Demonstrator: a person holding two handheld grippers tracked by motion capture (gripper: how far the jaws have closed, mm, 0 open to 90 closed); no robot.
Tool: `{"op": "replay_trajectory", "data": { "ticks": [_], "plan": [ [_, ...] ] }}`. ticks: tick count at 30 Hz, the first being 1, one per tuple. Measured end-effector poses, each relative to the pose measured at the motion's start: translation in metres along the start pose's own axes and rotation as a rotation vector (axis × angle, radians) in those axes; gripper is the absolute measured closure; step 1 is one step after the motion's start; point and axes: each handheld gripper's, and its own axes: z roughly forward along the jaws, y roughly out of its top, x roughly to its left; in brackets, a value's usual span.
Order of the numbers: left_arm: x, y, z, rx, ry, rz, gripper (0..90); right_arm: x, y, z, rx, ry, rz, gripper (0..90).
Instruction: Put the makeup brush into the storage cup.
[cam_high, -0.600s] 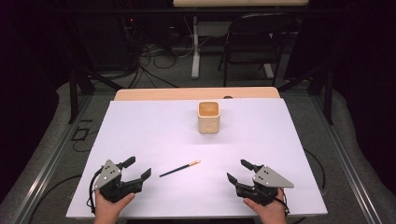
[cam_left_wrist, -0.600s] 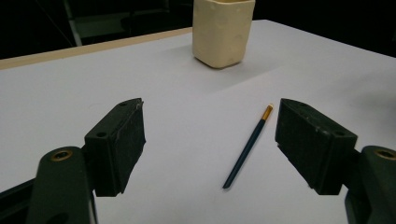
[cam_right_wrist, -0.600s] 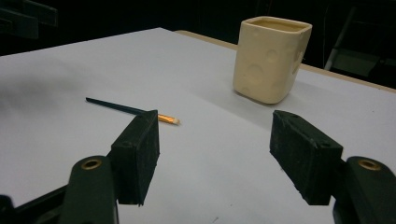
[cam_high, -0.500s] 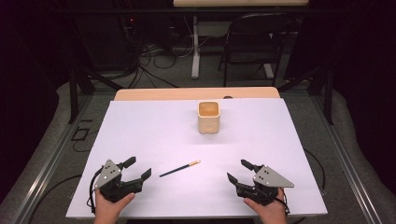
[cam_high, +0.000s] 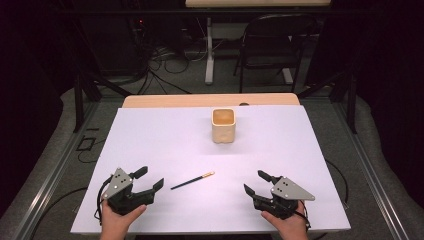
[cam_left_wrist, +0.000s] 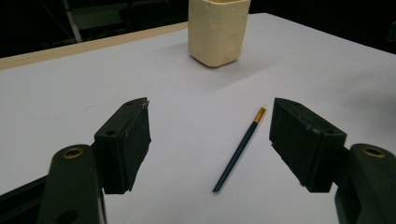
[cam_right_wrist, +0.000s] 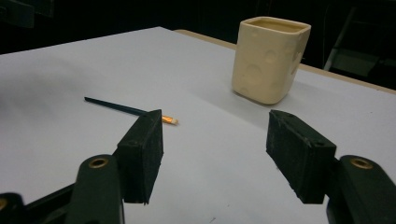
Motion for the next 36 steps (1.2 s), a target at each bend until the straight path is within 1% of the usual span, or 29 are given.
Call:
{"op": "replay_trajectory", "data": {
  "ticks": [1, 3, 4, 5, 6, 8, 13, 15, 16, 17, 18, 19, 21, 26, 27, 30, 32, 33, 36],
  "plan": [
    [0.000, 0.002, 0.000, 0.017, -0.006, 0.004, 30.8, 0.000, 0.000, 0.000, 0.013, 0.001, 0.001, 37.8],
    [0.000, 0.005, 0.000, 0.047, -0.021, -0.002, 32.5, 0.000, 0.001, -0.001, 0.017, -0.006, -0.002, 38.5],
    [0.000, 0.006, 0.000, 0.064, -0.019, 0.003, 32.5, -0.001, 0.001, -0.001, 0.011, -0.008, 0.000, 39.3],
    [-0.001, 0.009, 0.001, 0.092, -0.015, 0.004, 32.5, -0.001, 0.001, -0.001, 0.009, -0.007, 0.000, 40.6],
    [-0.001, 0.009, 0.001, 0.092, -0.015, 0.004, 32.5, -0.001, 0.001, -0.001, 0.009, -0.007, 0.000, 40.6],
    [-0.001, 0.015, 0.002, 0.120, -0.014, 0.014, 32.5, -0.002, 0.001, -0.002, 0.013, -0.019, 0.004, 40.4],
    [-0.002, 0.021, 0.004, 0.139, -0.012, 0.033, 32.5, -0.004, 0.001, -0.004, 0.031, -0.029, -0.013, 40.3],
    [-0.003, 0.023, 0.006, 0.157, -0.012, 0.048, 32.5, -0.004, 0.001, -0.005, 0.028, -0.031, -0.014, 40.2],
    [-0.004, 0.026, 0.008, 0.174, -0.013, 0.063, 32.5, -0.005, 0.001, -0.005, 0.030, -0.029, -0.010, 40.3],
    [-0.004, 0.026, 0.008, 0.174, -0.013, 0.063, 32.5, -0.005, 0.001, -0.005, 0.034, -0.031, -0.009, 40.2],
    [-0.005, 0.028, 0.010, 0.187, -0.012, 0.077, 32.5, -0.005, 0.000, -0.005, 0.036, -0.032, -0.008, 40.2],
    [-0.005, 0.028, 0.010, 0.187, -0.012, 0.077, 32.5, -0.005, 0.000, -0.005, 0.036, -0.032, -0.010, 40.2],
    [-0.006, 0.031, 0.012, 0.210, -0.016, 0.084, 32.5, -0.005, 0.000, -0.005, 0.036, -0.031, -0.010, 40.2],
    [-0.008, 0.038, 0.017, 0.255, -0.012, 0.122, 32.5, -0.006, 0.000, -0.004, 0.041, -0.028, -0.001, 40.2],
    [-0.008, 0.039, 0.017, 0.266, -0.013, 0.124, 32.5, -0.007, -0.001, -0.004, 0.042, -0.027, 0.001, 40.2],
    [-0.008, 0.042, 0.020, 0.303, -0.016, 0.135, 32.5, -0.007, -0.001, -0.004, 0.040, -0.024, 0.009, 40.2],
    [-0.009, 0.045, 0.023, 0.334, -0.015, 0.153, 33.5, -0.007, -0.001, -0.004, 0.043, -0.023, 0.013, 40.2],
    [-0.009, 0.045, 0.023, 0.334, -0.015, 0.153, 34.3, -0.007, -0.001, -0.004, 0.043, -0.023, 0.013, 40.2],
    [-0.011, 0.047, 0.027, 0.371, -0.029, 0.156, 34.6, -0.007, -0.001, -0.004, 0.044, -0.023, 0.012, 40.2]
  ]
}}
